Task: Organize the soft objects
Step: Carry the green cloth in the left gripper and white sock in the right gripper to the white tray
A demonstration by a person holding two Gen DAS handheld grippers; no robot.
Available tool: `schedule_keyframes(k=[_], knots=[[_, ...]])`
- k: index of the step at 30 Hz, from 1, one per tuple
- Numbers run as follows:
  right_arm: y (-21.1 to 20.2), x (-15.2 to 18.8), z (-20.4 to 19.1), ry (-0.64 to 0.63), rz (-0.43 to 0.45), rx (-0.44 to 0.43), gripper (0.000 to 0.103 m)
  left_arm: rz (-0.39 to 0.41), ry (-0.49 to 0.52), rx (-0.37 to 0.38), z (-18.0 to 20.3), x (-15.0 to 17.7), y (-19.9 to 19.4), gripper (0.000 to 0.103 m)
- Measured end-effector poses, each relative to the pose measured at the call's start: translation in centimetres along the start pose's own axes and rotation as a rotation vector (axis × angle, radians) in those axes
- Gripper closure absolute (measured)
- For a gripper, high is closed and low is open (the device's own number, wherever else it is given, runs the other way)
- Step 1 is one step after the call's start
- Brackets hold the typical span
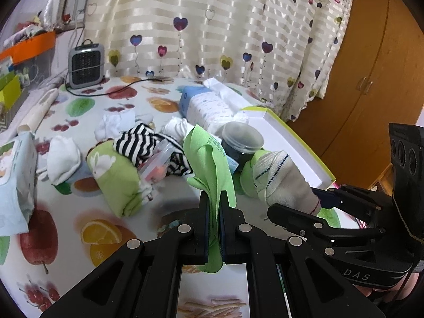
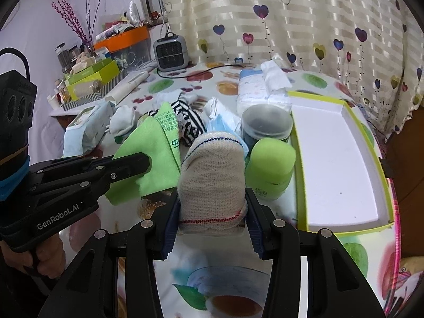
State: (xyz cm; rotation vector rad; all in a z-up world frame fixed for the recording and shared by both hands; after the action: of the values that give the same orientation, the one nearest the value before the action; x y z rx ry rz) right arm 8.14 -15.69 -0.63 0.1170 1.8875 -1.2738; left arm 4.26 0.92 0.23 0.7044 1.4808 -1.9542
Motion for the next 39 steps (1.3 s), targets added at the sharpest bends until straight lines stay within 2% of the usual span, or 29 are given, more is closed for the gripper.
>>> schedule_keyframes(k=[15, 31, 39], knots=[[-1.6, -0.7, 2.5, 0.033, 0.049, 0.018, 0.056, 0.020, 0.041, 0.019, 2.7, -1.9, 0.2, 0.097], [-3.3, -1.3, 7.8, 0.124, 0.097, 0.089, 0.056, 0.027, 0.097, 0.082, 7.1, -4.4, 2.1, 0.097], [-3.4, -1.1, 11.0, 0.169, 0.096, 0.127, 0.056, 0.003, 0.120, 0.118, 9.6, -5.3, 4.4, 0.097]])
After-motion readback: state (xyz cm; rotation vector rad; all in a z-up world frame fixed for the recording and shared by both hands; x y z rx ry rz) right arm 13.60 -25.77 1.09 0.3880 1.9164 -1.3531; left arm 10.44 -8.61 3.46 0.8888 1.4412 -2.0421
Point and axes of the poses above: each gripper's, at about its wrist camera, not at the fingertips, and y roughly the way its jaws point, z to its right, x to its underside, the point moved 3 cm from there along y, roughly the way its jaws point, and after that the axes turned 1 degree about -x, right-handed, at the moved point
